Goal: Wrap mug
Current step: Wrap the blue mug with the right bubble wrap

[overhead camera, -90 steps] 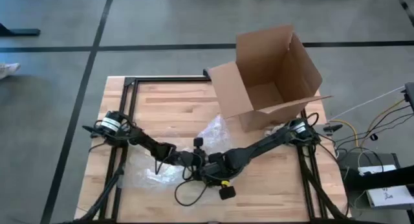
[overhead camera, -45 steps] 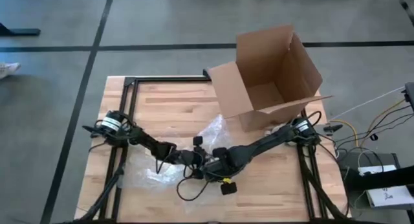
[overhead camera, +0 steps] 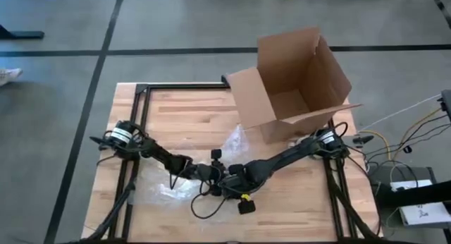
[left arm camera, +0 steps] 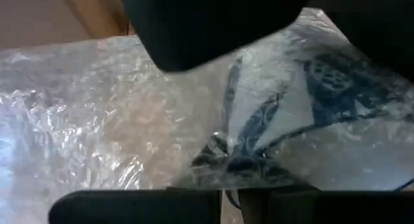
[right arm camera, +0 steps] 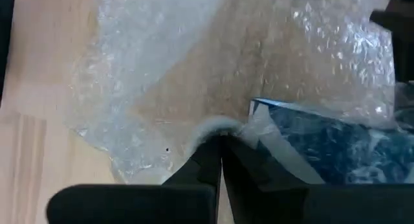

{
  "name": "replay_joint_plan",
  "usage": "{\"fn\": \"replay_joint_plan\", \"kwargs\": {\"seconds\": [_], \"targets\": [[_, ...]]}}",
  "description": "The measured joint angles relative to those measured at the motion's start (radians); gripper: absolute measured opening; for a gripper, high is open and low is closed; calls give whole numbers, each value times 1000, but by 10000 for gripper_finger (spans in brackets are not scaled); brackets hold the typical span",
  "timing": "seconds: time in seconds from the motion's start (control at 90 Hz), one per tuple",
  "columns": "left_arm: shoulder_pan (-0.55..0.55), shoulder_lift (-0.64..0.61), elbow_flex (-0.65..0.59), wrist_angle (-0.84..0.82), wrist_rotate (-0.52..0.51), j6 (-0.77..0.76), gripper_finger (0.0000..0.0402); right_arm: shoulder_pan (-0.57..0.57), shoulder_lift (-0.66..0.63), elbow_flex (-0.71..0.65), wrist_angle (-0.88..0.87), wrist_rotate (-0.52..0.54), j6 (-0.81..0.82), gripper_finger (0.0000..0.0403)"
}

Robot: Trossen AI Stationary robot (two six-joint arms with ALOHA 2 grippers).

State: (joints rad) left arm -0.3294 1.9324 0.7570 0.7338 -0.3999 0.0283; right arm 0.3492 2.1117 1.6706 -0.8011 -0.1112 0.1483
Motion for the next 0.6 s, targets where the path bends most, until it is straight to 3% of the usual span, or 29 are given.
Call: {"fn": "replay_joint_plan", "kwargs": {"seconds": [0.6], "targets": [[2,0,0,-1,0,-11,5,2,-4,111,-165,7,-3,0]]}}
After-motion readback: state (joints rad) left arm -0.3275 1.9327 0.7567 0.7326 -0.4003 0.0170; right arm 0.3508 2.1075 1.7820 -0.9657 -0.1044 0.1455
